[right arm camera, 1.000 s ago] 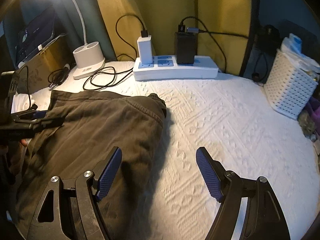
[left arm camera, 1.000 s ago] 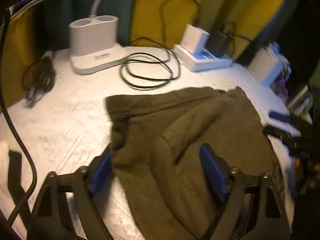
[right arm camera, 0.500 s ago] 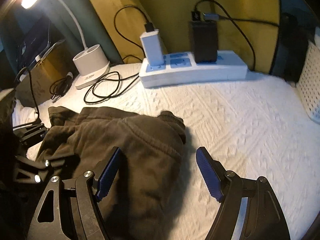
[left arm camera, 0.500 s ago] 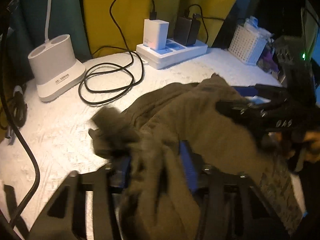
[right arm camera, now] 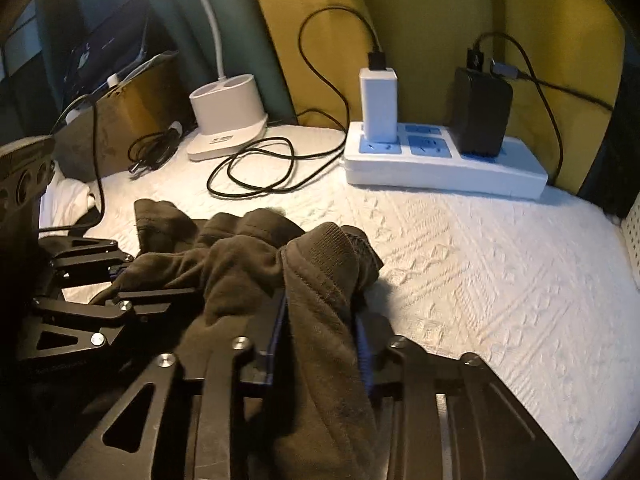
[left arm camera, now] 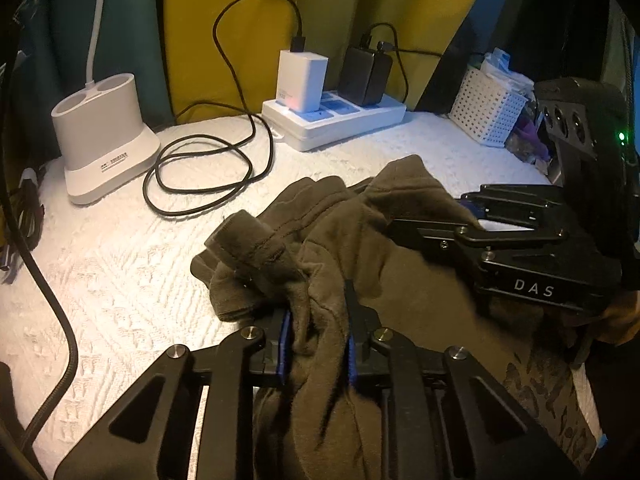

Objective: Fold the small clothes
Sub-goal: 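Close both grippers on the end of the folded brown shirt, then lift the folded shirt with both grippers and carry it toward the pillow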

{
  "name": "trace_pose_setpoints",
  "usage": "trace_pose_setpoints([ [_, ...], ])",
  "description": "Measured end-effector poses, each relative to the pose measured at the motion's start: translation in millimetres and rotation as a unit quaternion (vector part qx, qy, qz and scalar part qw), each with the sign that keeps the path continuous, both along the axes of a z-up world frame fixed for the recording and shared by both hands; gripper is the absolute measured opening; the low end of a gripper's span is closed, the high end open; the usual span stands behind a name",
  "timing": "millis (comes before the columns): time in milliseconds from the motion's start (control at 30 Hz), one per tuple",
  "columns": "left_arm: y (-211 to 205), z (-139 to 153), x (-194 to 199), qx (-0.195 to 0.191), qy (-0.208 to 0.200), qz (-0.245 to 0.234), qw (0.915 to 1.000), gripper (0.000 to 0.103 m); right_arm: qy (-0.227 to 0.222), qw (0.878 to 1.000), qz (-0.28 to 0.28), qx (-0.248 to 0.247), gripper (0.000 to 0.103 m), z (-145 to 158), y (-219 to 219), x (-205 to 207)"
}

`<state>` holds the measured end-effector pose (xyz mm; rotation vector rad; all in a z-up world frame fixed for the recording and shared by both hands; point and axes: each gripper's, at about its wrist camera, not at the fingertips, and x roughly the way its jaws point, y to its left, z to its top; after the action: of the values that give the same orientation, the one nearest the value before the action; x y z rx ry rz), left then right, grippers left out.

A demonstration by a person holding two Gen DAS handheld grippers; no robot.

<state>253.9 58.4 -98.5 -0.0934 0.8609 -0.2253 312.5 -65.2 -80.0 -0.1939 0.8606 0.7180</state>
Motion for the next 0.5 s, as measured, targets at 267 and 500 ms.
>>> trace_pose_setpoints([
  [267, -3, 31, -20, -0.01, -0.041, 0.002, 0.9991, 0.017, -0.027, 0.999, 0.0, 0.025, 0.014, 37, -13, -22],
  [500, -8, 69, -46, -0.004, -0.084, -0.002, 0.9965, 0.016, -0.05, 0.997, 0.006, 0.053, 0.014, 74, -25, -46],
])
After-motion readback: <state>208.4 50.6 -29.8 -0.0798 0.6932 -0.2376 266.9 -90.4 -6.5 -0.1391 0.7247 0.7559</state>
